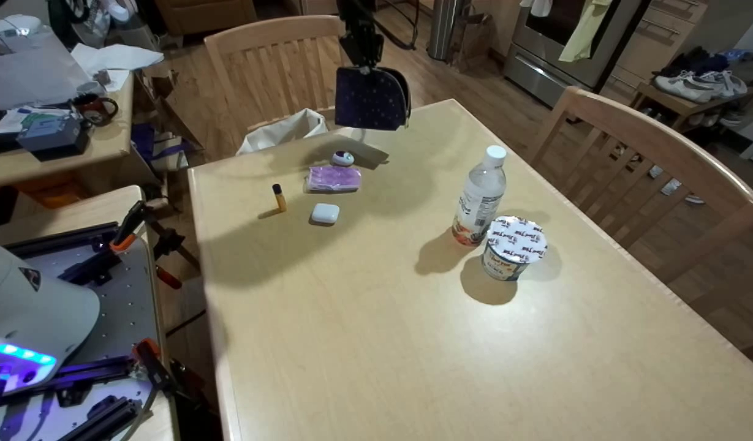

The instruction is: Pick up the small bag from the table and put it in the bag on the chair.

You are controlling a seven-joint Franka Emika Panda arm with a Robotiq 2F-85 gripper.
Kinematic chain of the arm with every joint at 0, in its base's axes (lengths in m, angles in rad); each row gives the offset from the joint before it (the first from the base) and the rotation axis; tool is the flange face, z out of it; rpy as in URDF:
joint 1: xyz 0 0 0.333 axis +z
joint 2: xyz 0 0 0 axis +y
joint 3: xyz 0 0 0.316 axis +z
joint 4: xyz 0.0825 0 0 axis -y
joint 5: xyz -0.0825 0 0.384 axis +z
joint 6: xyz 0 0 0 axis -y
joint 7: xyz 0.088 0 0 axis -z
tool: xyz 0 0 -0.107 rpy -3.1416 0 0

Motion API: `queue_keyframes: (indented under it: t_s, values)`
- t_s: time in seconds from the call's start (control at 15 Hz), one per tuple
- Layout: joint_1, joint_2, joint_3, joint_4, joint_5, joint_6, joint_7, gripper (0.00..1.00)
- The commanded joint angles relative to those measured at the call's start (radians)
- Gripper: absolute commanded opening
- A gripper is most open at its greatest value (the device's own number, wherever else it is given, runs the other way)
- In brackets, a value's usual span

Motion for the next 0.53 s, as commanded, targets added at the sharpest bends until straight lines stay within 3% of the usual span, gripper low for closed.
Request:
queue_keyframes:
  t_s: [0.0, 0.47]
  values:
    - [-0.025, -0.005, 0.025, -0.031, 0.009, 0.077, -0.07, 0.01]
    - [-0.063, 0.041, 0.064, -0.057, 0.045, 0.363, -0.341, 0.01]
